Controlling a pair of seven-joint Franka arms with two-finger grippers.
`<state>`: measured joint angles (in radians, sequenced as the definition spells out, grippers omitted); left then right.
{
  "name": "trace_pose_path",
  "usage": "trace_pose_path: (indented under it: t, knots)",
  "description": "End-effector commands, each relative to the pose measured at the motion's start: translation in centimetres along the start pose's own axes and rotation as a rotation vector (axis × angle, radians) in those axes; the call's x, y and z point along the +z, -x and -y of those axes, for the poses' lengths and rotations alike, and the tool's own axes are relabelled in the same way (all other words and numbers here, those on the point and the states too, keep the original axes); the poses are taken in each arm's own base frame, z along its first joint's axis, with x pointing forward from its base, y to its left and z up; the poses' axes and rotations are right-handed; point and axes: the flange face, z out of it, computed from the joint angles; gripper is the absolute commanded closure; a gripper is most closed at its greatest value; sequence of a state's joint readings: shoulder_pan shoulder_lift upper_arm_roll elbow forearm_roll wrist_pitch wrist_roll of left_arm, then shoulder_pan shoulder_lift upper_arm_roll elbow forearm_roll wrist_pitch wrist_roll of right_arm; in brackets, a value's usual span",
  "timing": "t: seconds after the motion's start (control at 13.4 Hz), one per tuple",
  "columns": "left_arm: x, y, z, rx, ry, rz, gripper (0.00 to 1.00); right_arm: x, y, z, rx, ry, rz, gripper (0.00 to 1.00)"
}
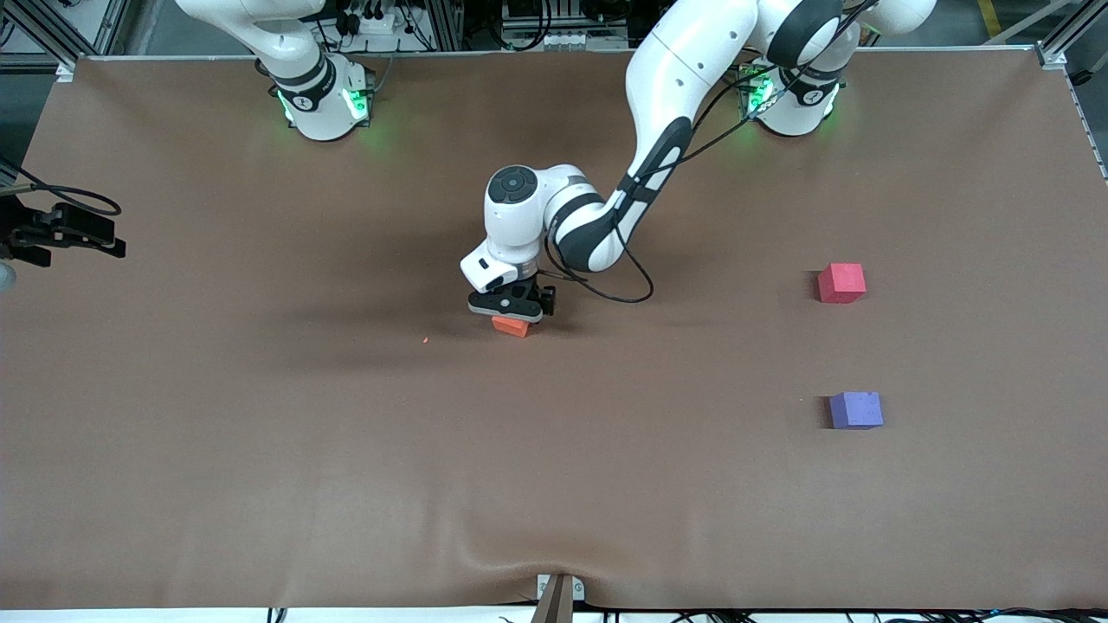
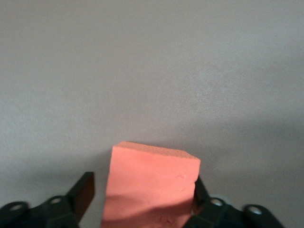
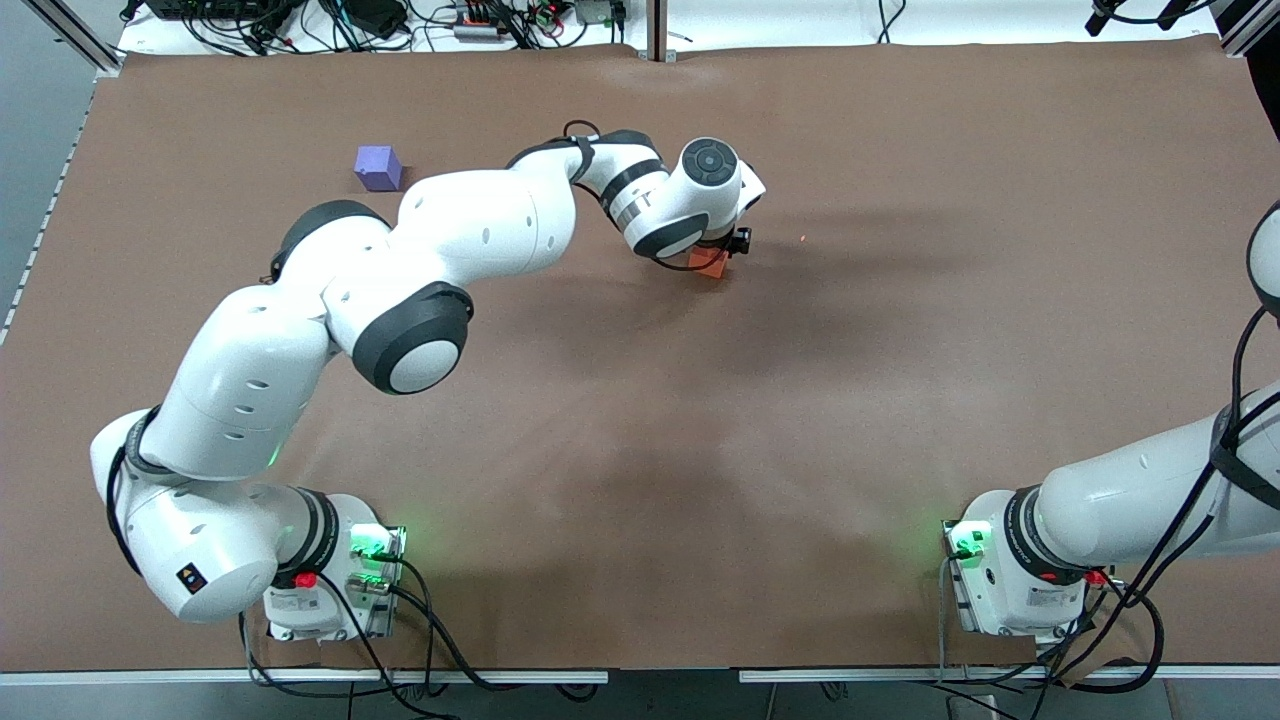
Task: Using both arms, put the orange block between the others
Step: 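Carry the orange cube with the left gripper toward the pink and purple cubes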
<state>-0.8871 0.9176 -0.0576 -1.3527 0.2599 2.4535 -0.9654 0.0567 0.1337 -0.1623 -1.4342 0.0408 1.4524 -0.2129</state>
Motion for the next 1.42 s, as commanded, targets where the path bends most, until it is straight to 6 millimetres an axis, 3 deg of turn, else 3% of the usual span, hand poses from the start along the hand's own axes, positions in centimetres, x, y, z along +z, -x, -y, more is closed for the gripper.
trace_pose_path:
  t: [0.0,0.22,0.45,0.67,0.82,1.12,1.35]
  knots:
    - [0.0,0.4,-1.2,-0.065,-0.003,-0.036,1.00,-0.5,0.4,0.7,0.006,0.010,0.002,0.00]
    - [-2.1,-1.2,-0.6,-0.103,0.004,-0.049,1.00,-0.5,0.3,1.0,0.000,0.014,0.003,0.00]
    - [-6.0,-5.8,3.4,-0.226,-0.063,-0.046,1.00,-0.6,0.3,0.8,-0.002,0.035,0.001,0.00]
    - [-8.2,-11.0,10.9,-0.343,-0.161,-0.010,1.00,-0.6,0.2,1.2,-0.015,0.076,0.012,0.00]
    - [-10.1,-14.6,17.2,-0.432,-0.208,0.014,1.00,-0.6,0.4,0.6,0.001,0.069,0.011,0.00]
    - [-13.2,-17.9,25.9,-0.496,-0.235,0.116,1.00,-1.2,0.4,0.5,0.005,0.060,-0.004,0.00]
    - [-14.3,-18.9,33.0,-0.530,-0.287,0.218,1.00,-1.1,0.3,0.9,0.002,0.045,-0.005,0.00]
